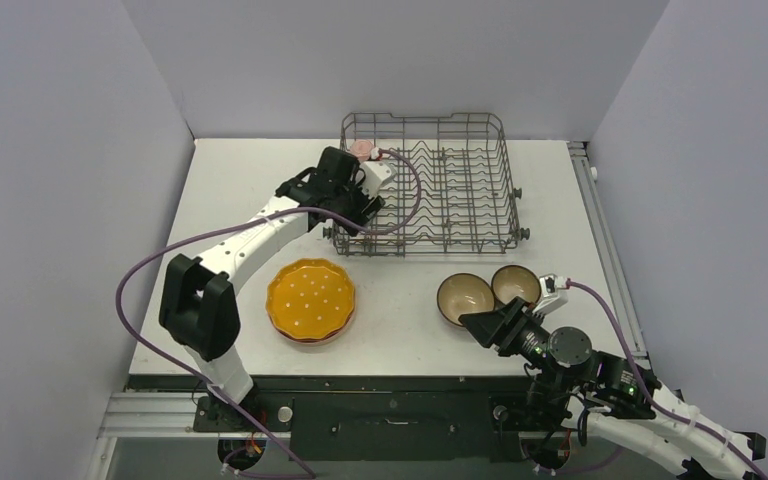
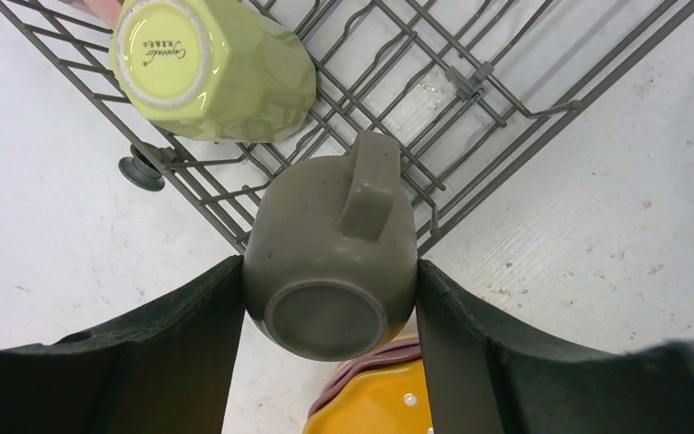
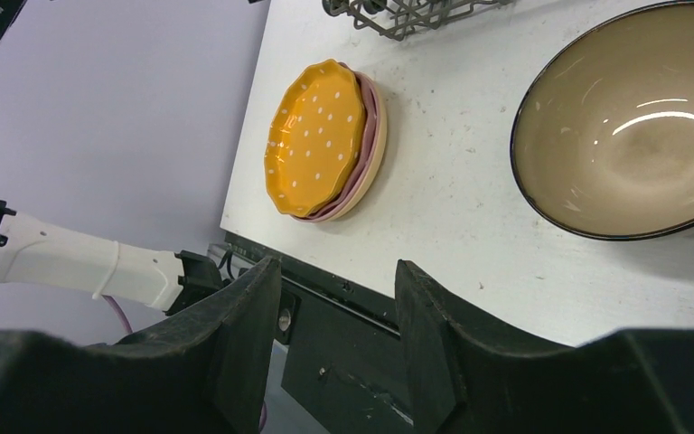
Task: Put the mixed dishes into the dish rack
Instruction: Turn the cup upside down in the dish rack.
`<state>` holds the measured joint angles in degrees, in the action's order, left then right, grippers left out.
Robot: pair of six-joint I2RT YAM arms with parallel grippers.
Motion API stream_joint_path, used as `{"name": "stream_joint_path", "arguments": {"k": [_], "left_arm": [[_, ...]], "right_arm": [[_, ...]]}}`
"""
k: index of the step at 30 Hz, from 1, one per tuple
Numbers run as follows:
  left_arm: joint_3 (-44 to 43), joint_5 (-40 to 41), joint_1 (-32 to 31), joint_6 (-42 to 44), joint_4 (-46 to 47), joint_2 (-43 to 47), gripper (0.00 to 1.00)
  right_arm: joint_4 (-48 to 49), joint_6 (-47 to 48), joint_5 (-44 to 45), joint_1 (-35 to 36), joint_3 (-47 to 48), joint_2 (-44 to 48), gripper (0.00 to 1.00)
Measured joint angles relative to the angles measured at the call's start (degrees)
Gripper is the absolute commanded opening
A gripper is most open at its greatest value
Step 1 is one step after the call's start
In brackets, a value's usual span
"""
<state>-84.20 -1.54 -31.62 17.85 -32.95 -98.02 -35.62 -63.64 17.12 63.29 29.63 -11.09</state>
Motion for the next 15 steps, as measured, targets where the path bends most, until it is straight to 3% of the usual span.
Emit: {"name": "stream_joint_path", "arguments": {"k": [15], "left_arm": [[-9.0, 0.8, 0.2, 3.2, -4.0, -11.2, 0.11]], "right_arm": [[-2.3, 0.0, 0.1, 0.0, -0.1, 2.0, 0.46]]}}
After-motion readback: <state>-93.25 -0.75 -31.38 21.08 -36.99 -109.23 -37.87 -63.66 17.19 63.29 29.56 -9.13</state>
